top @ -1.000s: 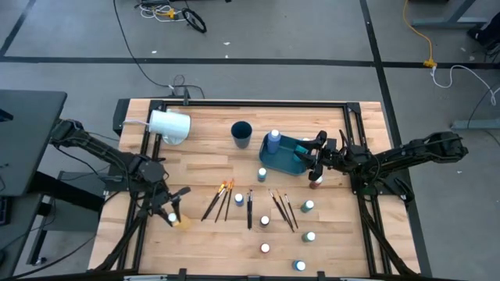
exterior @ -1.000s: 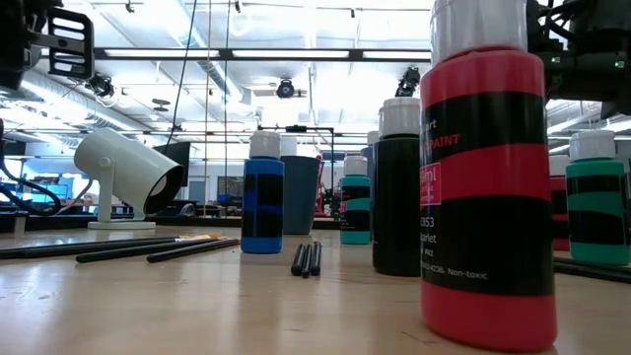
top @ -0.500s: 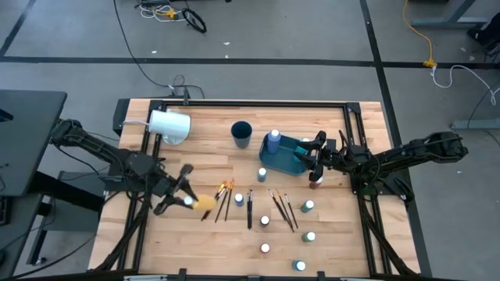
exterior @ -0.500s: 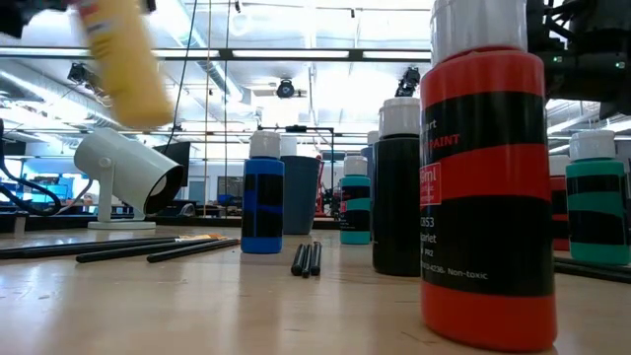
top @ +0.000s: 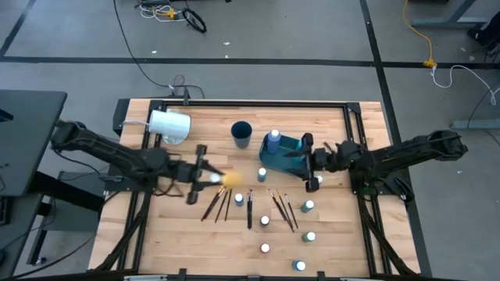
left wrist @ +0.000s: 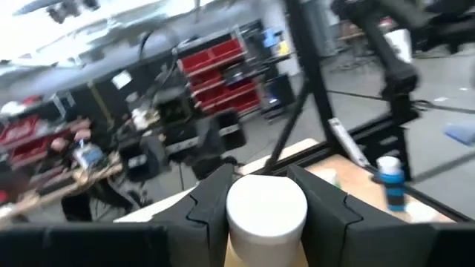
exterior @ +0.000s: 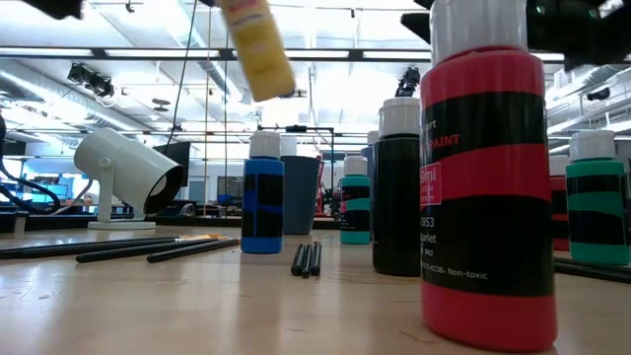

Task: Pick & Place Paint Supplies
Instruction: Put the large yellow paint bottle into the blue bin

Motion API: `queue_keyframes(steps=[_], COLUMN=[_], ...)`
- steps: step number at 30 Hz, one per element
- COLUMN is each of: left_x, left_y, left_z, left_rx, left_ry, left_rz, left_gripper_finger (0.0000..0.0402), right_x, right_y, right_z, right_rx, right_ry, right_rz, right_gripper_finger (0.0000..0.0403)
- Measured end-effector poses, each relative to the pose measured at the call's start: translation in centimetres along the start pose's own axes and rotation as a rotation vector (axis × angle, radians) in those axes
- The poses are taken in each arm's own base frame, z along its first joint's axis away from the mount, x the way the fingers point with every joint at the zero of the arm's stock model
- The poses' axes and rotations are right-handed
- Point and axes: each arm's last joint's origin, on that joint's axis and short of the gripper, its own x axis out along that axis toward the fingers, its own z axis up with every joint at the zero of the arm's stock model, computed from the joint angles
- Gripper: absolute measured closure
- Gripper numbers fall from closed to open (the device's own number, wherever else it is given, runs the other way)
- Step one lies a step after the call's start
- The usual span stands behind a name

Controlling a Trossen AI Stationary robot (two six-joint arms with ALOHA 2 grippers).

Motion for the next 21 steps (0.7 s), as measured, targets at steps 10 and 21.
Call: queue_keyframes(steps=[10, 21], left_x=[7.3, 12.5], left_y=[2.4, 4.7], left_z=[-0.8, -1.7], left_rx=[-0.039, -0.134], left_ry=[0.083, 0.112], left_rz=[0.094, 0.15], left_gripper_finger=[0.0269, 0.0276], right_x=[2.7, 5.2], right_y=[-0.2, 0.0], right_z=[2.3, -1.2], right_rx=[0.01, -0.005], right_ry=[0.114, 0.192], right_rz=[0.017, -0.029], right_gripper_finger=[0.0137, 0.0135])
